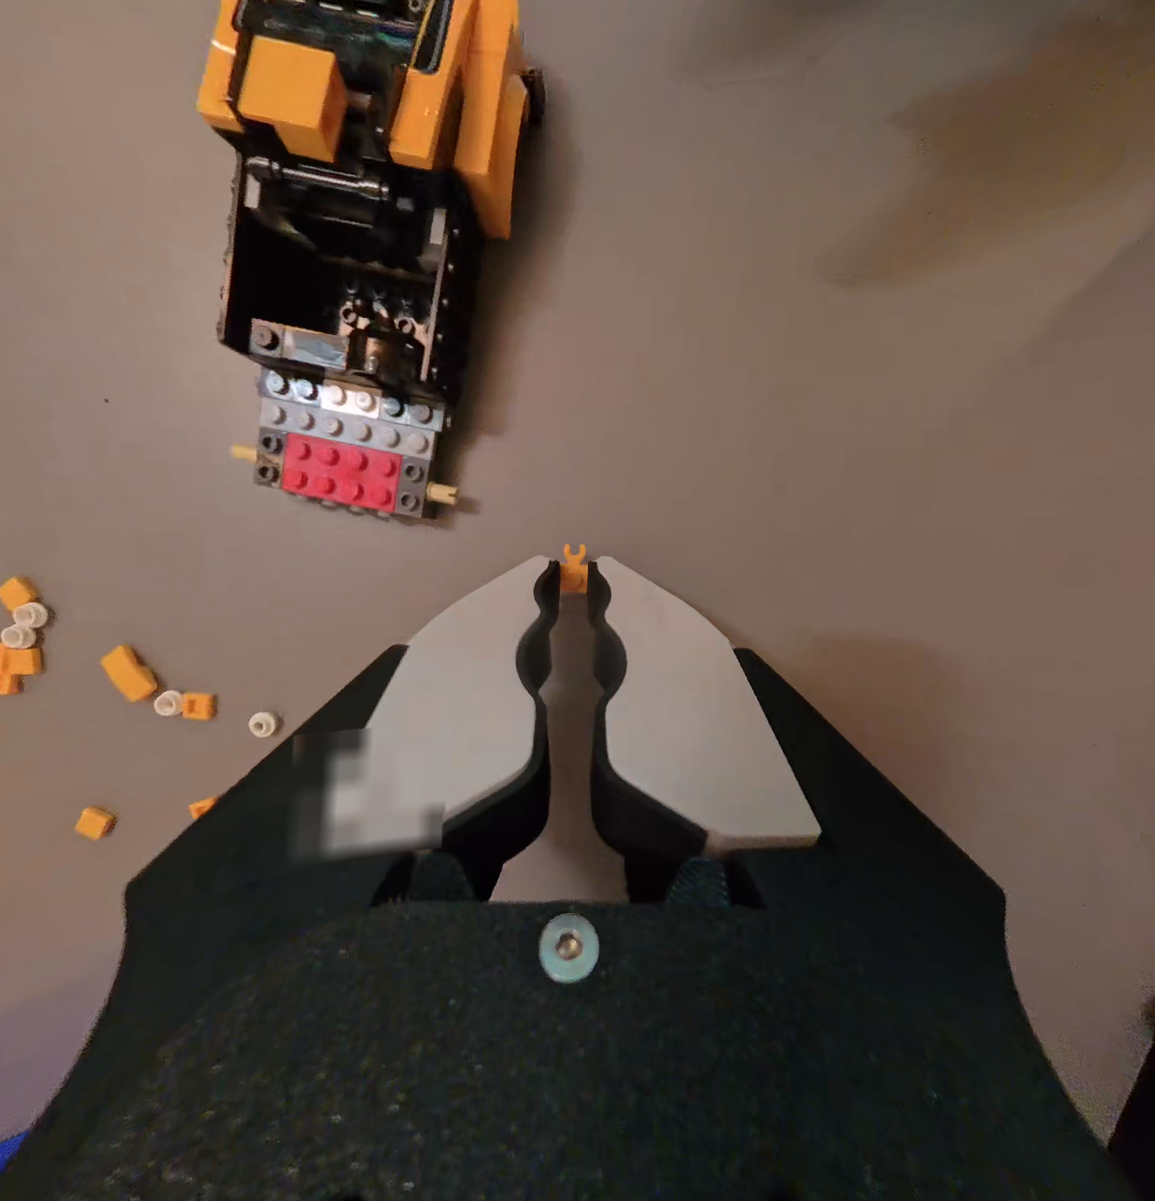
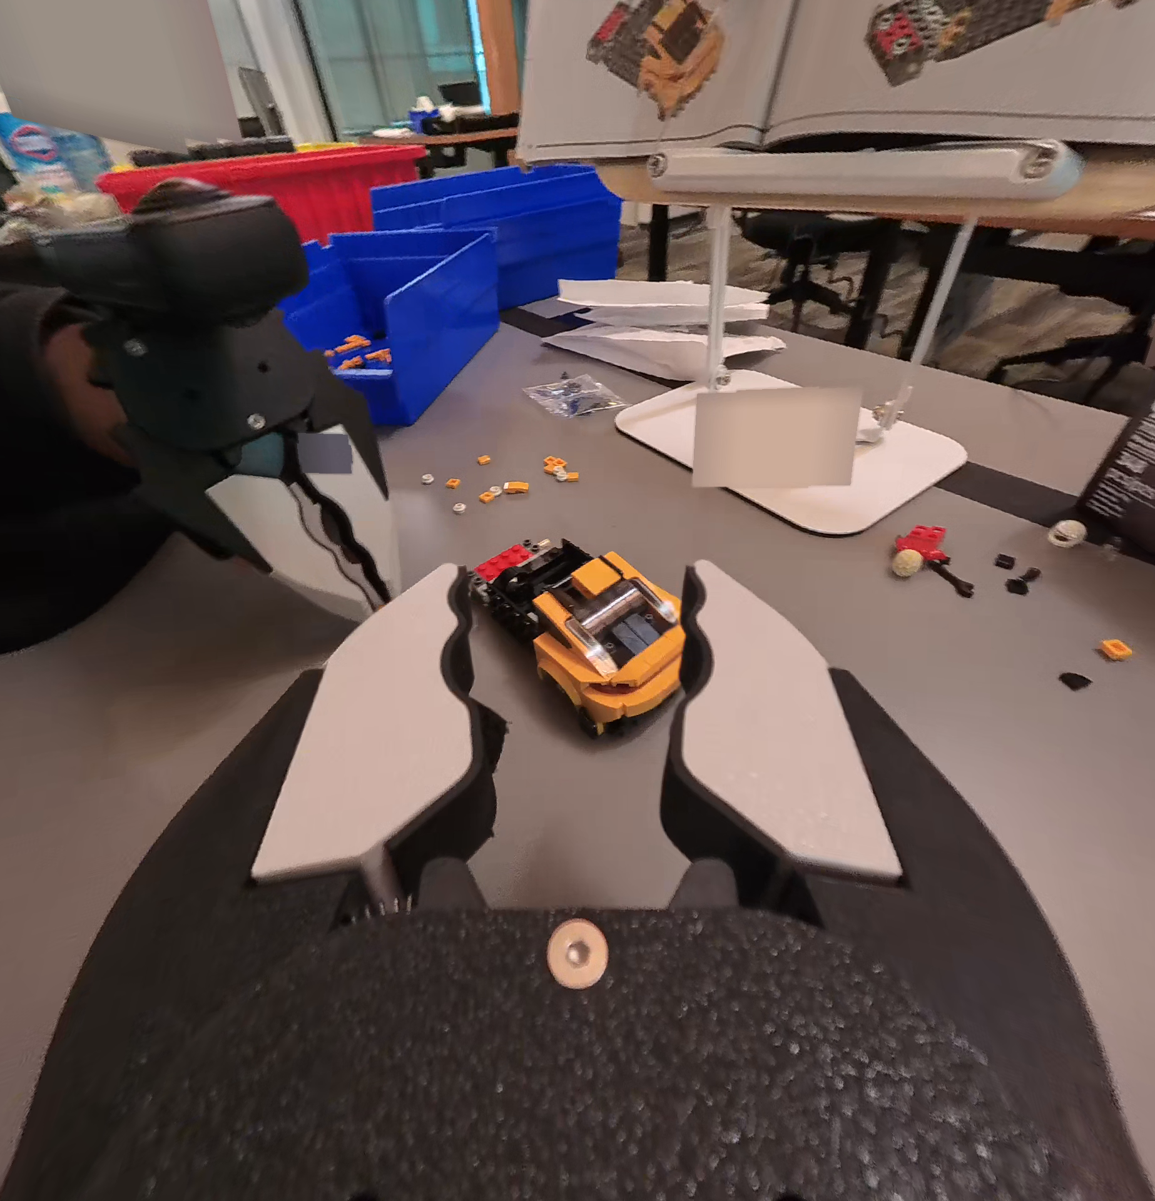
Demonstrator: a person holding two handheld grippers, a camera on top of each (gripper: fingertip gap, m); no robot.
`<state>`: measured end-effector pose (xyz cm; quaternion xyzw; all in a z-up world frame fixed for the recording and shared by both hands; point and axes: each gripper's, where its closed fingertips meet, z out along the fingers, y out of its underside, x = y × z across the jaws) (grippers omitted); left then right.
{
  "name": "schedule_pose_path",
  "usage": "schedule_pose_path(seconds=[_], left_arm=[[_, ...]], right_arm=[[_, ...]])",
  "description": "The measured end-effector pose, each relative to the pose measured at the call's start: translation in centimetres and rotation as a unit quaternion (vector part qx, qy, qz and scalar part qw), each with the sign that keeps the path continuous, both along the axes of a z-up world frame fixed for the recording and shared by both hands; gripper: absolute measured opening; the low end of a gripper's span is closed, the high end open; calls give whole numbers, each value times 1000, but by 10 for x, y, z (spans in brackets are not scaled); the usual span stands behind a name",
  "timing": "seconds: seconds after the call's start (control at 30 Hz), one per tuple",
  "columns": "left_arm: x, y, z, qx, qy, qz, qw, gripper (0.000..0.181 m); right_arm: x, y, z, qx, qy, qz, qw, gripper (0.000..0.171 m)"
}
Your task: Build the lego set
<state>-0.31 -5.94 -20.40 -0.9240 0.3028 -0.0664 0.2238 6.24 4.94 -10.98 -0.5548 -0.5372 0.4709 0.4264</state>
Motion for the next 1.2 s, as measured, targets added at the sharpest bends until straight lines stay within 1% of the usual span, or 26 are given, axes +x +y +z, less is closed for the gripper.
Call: schedule_pose_path(seconds=[0.1, 0.17, 0.23, 0.37, 0.5, 0.57, 0.63, 0.7, 0.73, 0.77, 0.8, 0.87, 0.9, 0.93, 1.0, 1.03, 1.1, 1.2], left_arm=[[5, 0, -5, 3, -11, 7, 1000, 10], [8, -1, -6, 8, -28, 16, 999, 23], [11, -2, -4, 24, -51, 25, 998, 33], [6, -11, 14, 67, -92, 42, 993, 36], [-15, -27, 18, 74, -79, 57, 992, 38], [-31, -35, 26, 86, -67, 68, 992, 36], [-64, -44, 43, 107, -41, 101, 988, 30], [-118, -59, 70, 129, 11, 151, 980, 19], [-153, -69, 85, 129, 52, 184, 973, 12], [-188, -82, 95, 109, 97, 214, 966, 10], [-219, -98, 99, 69, 132, 237, 960, 11], [-268, -125, 92, -26, 165, 263, 950, 13], [-286, -131, 85, -58, 171, 263, 948, 10], [-299, -137, 74, -91, 172, 254, 948, 9], [-321, -150, 53, -152, 182, 240, 941, 12], [-331, -154, 45, -170, 187, 234, 939, 15], [-344, -154, 34, -182, 176, 234, 939, 15], [-347, -147, 19, -180, 130, 209, 952, 23]], right_arm=[[3, 18, -2, 11, 2, -59, 998, 64], [7, 35, -7, 22, -11, -107, 994, 64], [11, 45, -8, 19, -11, -135, 991, 64], [12, 52, -12, 18, -15, -151, 988, 63], [11, 52, -14, 18, -18, -150, 988, 62], [13, 53, -13, 20, -12, -153, 988, 61], [15, 55, -11, 22, -8, -158, 987, 60], [15, 55, -10, 19, -6, -159, 987, 60], [15, 54, -10, 17, -4, -157, 987, 60], [14, 53, -10, 16, -5, -153, 988, 60], [13, 53, -11, 15, -7, -150, 989, 60], [12, 52, -11, 18, -9, -148, 989, 59], [12, 52, -11, 20, -9, -148, 989, 59], [13, 53, -11, 22, -8, -149, 988, 58], [15, 55, -11, 23, -8, -155, 988, 58], [16, 56, -11, 22, -8, -157, 987, 58], [17, 59, -12, 20, -8, -162, 987, 57], [17, 61, -16, 12, -13, -163, 987, 57]])
